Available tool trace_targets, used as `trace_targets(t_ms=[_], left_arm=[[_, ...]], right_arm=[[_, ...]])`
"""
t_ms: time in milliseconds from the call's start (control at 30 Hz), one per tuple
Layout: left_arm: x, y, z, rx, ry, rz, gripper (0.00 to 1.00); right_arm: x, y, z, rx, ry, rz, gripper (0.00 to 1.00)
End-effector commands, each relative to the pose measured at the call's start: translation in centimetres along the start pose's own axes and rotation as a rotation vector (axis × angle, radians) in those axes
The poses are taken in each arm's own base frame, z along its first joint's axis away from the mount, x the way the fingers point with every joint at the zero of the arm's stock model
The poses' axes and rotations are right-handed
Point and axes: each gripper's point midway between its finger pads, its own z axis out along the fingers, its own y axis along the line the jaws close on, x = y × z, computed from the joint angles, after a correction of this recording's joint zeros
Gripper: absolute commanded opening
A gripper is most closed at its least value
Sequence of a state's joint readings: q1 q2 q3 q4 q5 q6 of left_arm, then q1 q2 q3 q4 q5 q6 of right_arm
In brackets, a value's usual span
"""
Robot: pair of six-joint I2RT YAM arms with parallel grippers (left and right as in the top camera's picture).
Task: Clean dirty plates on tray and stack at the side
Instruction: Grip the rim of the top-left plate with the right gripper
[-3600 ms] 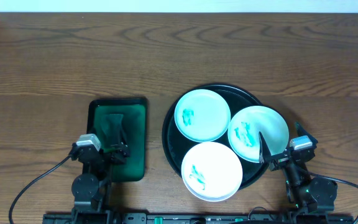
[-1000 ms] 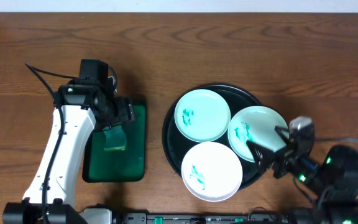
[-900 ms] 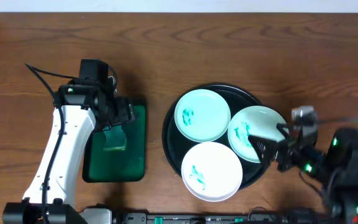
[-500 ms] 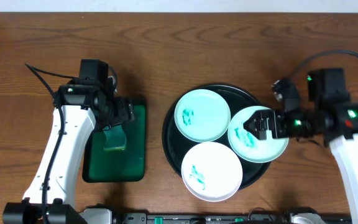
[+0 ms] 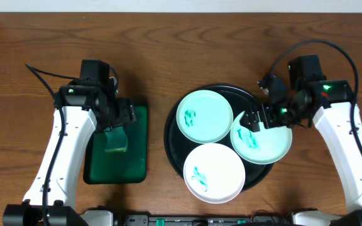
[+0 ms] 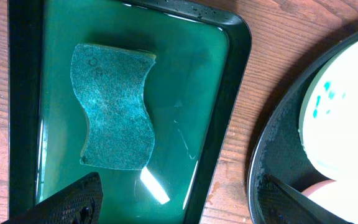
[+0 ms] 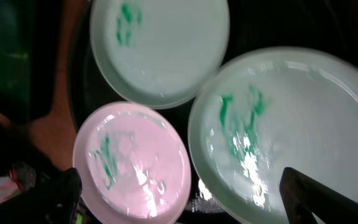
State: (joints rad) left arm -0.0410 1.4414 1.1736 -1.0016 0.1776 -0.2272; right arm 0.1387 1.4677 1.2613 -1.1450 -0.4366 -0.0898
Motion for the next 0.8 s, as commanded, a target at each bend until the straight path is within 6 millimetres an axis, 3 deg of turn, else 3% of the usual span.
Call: trace_targets(t_ms=[0, 133, 367, 467, 533, 767], left_arm=[[-0.6, -0.1, -0.7, 0.001, -0.024, 0.017, 0.80], [-0.6, -0.1, -0.7, 0.001, -0.024, 0.017, 0.80], [-0.5, -0.1, -0.7, 0.001, -0.023, 0.017, 0.80], [-0.5, -0.1, -0.7, 0.001, -0.023, 0.017, 0.80], [-0.5, -0.1, -0.7, 0.001, -0.024, 0.017, 0.80], [-0.5, -0.1, -0.7, 0.001, -0.024, 0.017, 0.80]], right_arm=[[-0.6, 2.0, 0.4, -0.071, -0.024, -0.090, 0.99], [-2.1, 1.3, 2.5, 0.000, -0.029, -0.038, 0.99], [-4.0, 1.0, 8.1, -0.095, 0.018, 0.006, 0.99], [-4.5, 0.4, 10.3, -0.116, 0.033, 0.013, 0.91], [-5.0, 0.1, 11.0, -0.115, 0.024, 0.010, 0.80], [-6.2, -0.8, 12.9, -0.107, -0.005, 0.024, 0.82]])
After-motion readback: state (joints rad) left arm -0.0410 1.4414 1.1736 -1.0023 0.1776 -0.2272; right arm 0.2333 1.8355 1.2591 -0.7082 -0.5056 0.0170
